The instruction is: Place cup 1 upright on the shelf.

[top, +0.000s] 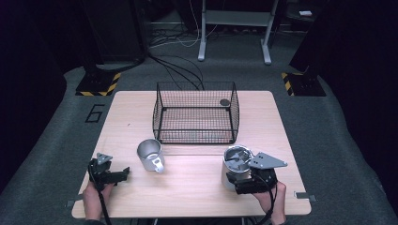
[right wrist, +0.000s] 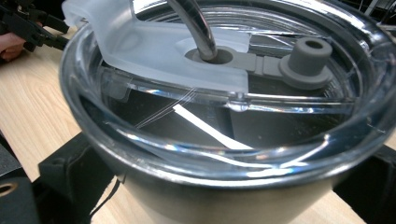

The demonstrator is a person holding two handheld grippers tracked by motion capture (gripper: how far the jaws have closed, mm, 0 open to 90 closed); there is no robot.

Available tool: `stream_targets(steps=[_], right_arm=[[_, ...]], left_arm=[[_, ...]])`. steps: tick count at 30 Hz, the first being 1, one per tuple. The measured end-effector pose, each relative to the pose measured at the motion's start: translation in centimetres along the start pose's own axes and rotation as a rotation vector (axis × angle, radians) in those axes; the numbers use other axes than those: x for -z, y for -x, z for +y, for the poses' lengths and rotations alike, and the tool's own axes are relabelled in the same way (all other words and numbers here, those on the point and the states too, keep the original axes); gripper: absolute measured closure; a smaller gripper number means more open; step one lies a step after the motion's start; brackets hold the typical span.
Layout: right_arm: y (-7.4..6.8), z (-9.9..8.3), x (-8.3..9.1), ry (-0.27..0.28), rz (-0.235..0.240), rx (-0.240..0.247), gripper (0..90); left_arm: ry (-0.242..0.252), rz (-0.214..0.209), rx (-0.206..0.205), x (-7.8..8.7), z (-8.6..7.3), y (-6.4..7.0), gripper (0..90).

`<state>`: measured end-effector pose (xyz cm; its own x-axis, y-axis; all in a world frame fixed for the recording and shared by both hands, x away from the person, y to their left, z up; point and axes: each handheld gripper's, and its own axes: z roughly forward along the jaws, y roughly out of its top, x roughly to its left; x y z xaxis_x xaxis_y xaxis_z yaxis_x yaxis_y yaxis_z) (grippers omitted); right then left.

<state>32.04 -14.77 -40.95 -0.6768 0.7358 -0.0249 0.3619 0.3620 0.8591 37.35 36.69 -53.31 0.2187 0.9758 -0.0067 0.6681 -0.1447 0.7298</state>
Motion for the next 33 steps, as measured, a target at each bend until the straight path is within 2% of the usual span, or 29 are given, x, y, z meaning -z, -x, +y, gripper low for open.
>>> stream_targets(steps=[1,2,7,11,16,24,25,26,27,28,29,30,33], right_arm=[[-0.1,0.2,0.0,-0.004,0.002,-0.011,3.2],[0.0,0.3,-0.2,0.000,0.001,0.002,3.2],[0.0,1.1,-0.6,0.003,0.006,0.007,3.1],[0.1,1.7,-0.8,0.004,0.005,-0.006,3.2],[0.4,2.6,-0.9,0.020,0.007,0.000,3.2],[0.7,3.7,-1.3,0.004,0.009,0.005,3.2],[0.9,3.8,-1.3,0.004,0.015,0.022,3.1],[0.8,3.9,-1.4,0.004,0.013,0.007,3.1],[1.0,4.1,-1.4,0.005,0.020,0.024,3.1],[0.9,4.2,-1.5,0.007,0.020,0.009,3.1],[1.1,4.4,-1.5,0.002,0.025,0.025,3.2],[1.1,4.5,-1.6,0.003,0.021,0.012,3.1],[1.2,5.0,-1.7,0.000,0.020,0.015,3.1]], left_arm=[[0.000,0.000,0.000,0.0,0.0,0.0,0.4],[0.000,0.000,0.000,0.0,0.0,0.0,0.4],[0.000,0.000,0.000,0.0,0.0,0.0,0.4],[0.000,0.000,0.000,0.0,0.0,0.0,0.4],[0.000,0.000,0.000,0.0,0.0,0.0,0.4],[-0.001,0.000,0.000,0.0,0.0,0.0,0.4],[-0.001,0.000,0.000,0.0,0.0,0.0,0.4],[-0.002,0.000,-0.003,0.0,0.0,0.0,0.4],[-0.004,-0.001,-0.001,0.0,0.0,0.0,0.4],[-0.005,-0.001,-0.001,0.0,0.0,0.0,0.4],[0.000,0.001,-0.001,0.0,0.0,0.0,0.4],[-0.001,0.000,0.000,0.0,0.0,0.0,0.4],[-0.003,0.000,-0.002,0.0,0.0,0.0,0.4]])
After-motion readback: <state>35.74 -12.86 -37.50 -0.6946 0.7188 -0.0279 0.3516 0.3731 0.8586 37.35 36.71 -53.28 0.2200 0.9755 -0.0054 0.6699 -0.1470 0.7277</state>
